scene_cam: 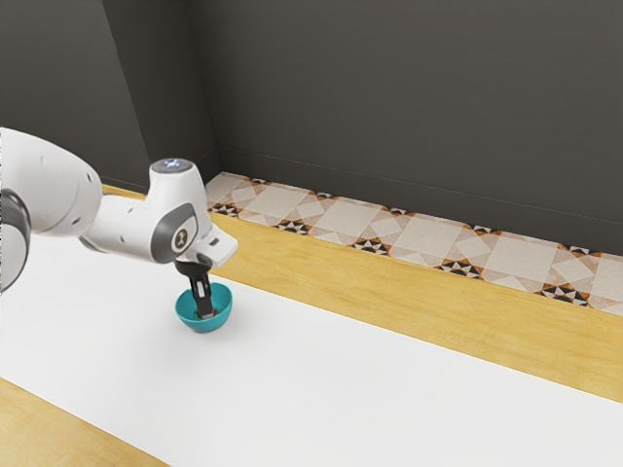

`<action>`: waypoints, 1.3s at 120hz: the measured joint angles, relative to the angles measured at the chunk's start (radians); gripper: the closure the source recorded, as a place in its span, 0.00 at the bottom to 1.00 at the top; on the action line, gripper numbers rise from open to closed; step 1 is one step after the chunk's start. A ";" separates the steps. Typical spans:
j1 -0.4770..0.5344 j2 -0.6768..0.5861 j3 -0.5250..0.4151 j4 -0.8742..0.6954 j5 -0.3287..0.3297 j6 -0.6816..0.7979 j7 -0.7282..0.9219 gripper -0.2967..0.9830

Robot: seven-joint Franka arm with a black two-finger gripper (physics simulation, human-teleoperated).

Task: Take strawberry from the bowl

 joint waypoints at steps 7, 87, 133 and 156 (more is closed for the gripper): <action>0.001 0.005 0.000 0.000 0.000 0.001 0.004 0.48; -0.006 -0.021 0.000 0.000 0.012 0.015 0.009 0.79; -0.066 -0.099 0.003 -0.008 0.021 0.015 -0.014 0.82; -0.134 -0.098 0.005 -0.004 0.024 0.015 -0.026 0.84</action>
